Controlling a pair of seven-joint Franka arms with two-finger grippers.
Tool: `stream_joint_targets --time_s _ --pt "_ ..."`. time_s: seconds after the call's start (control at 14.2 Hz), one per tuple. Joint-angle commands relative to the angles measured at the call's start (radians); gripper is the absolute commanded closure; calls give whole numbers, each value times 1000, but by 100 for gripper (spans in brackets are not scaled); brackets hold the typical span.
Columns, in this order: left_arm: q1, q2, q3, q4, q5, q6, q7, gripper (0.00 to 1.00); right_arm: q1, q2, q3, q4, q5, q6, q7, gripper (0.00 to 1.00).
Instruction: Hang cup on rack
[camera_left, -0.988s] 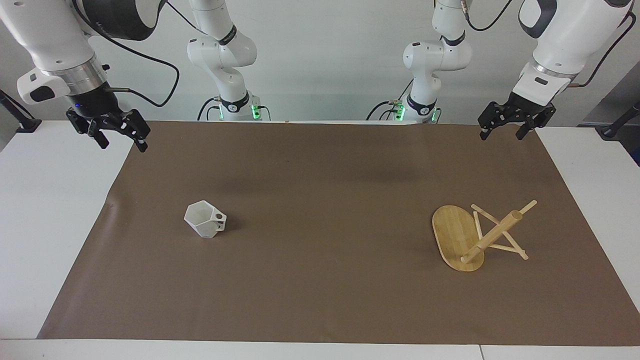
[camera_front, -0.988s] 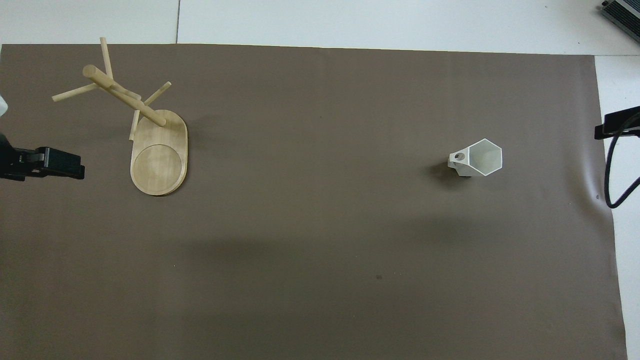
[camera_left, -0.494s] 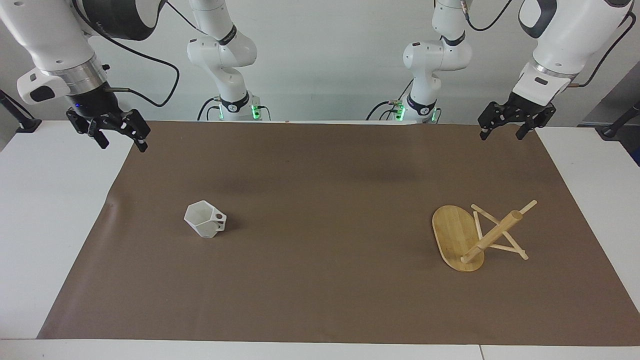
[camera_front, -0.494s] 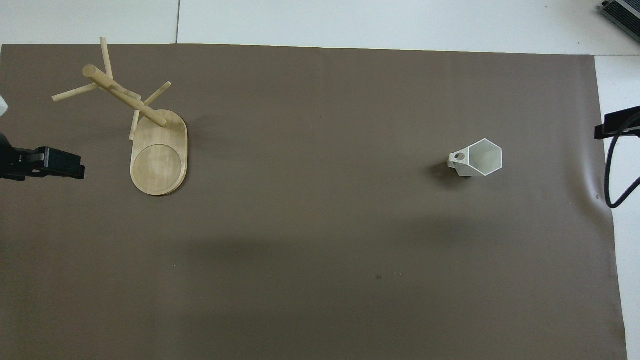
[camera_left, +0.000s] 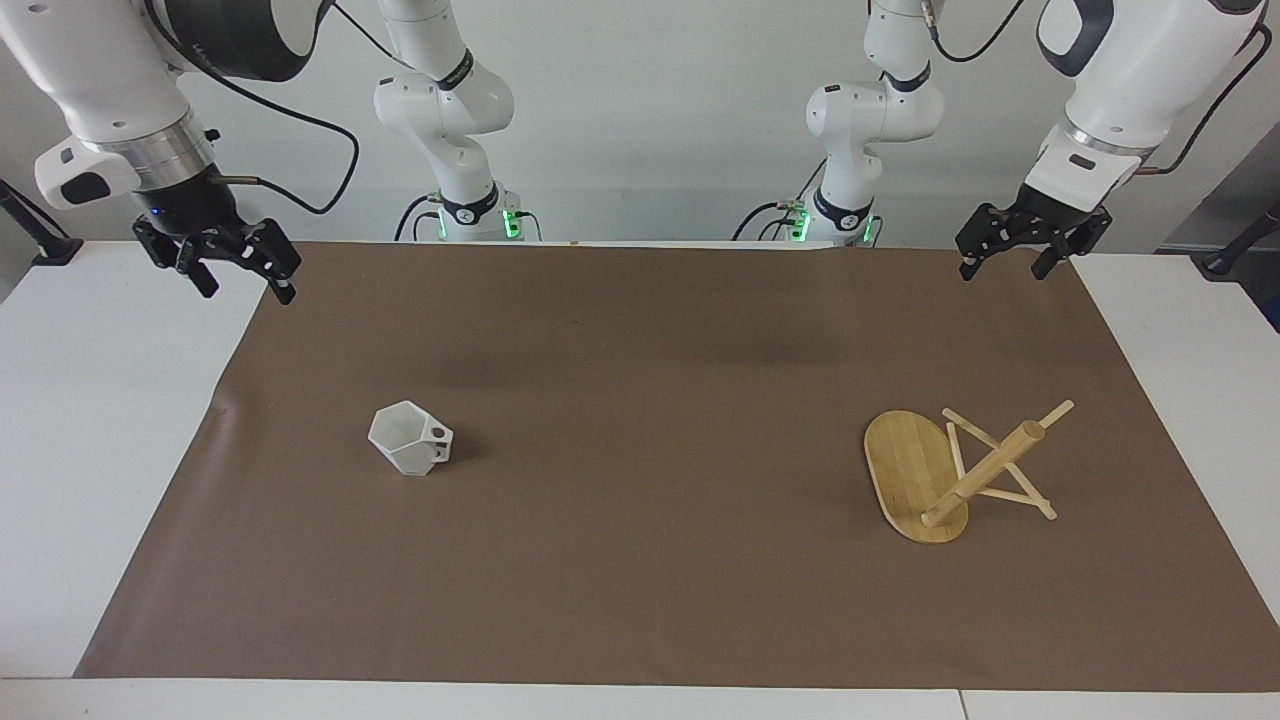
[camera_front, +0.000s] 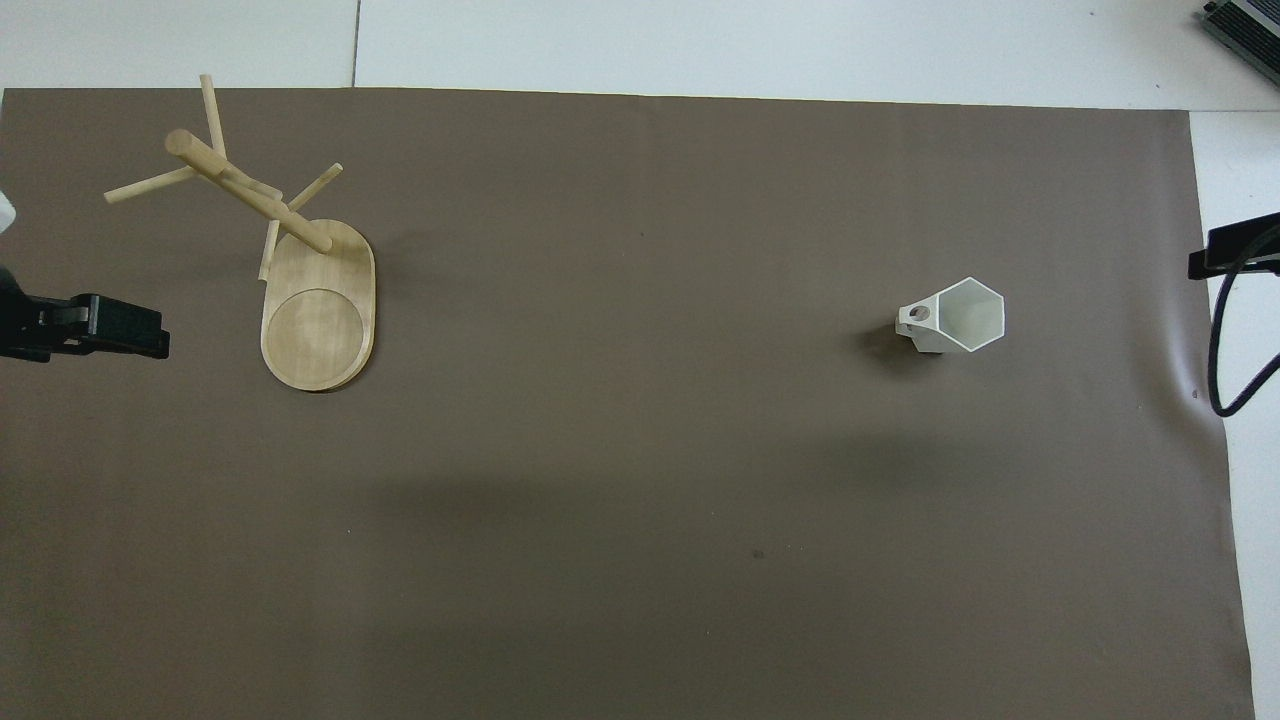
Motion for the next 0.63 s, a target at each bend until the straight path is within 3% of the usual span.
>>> stream_joint_targets --time_s 0.0,0.56 --pt "5 -27 -2 -29 0 10 -9 0 -9 -17 8 -23 12 -3 4 0" --pt "5 -27 -2 -28 0 10 -9 0 -3 -22 15 -30 12 1 9 0"
